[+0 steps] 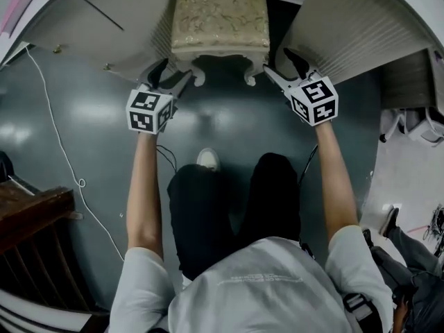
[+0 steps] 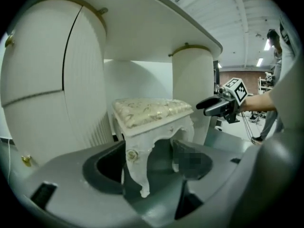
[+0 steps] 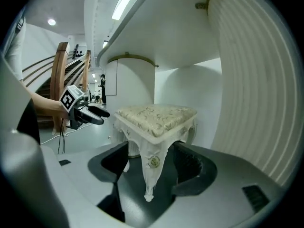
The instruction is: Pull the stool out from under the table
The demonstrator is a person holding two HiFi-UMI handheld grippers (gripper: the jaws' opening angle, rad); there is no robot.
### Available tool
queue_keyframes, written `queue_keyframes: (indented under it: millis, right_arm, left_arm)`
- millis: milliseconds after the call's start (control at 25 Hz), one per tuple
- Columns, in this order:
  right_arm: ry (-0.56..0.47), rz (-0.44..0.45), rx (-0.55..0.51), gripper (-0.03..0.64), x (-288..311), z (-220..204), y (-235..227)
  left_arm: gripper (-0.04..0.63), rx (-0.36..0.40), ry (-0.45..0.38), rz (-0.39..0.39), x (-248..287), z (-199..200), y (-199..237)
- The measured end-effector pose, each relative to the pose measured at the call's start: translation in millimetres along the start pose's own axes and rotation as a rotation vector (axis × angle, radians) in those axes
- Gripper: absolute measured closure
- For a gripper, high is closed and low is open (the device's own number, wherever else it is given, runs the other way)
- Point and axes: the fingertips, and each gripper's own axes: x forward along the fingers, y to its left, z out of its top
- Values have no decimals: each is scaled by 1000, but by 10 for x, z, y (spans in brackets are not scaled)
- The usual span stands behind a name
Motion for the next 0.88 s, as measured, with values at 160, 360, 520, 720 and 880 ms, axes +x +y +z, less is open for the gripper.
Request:
queue_keyframes:
  millis: [160, 360, 520, 720, 880]
  right_arm:
    - [53, 20, 9, 308, 209, -278, -18]
    - [110, 20, 36, 304, 493, -482, -44]
    - [120, 18, 35, 305, 635, -548, -11]
    - [74, -27, 76, 380, 685, -578, 1]
    - [81, -47, 77, 394, 634, -590, 18]
  left_arm:
    - [284, -50, 40, -17, 253, -252, 56]
    - [270, -77, 83, 5, 554, -414, 238]
    - [270, -101, 61, -11, 664, -366, 213]
    - [310, -145, 11, 36, 635, -367, 260]
    - [332, -165, 3, 21, 571, -415, 232]
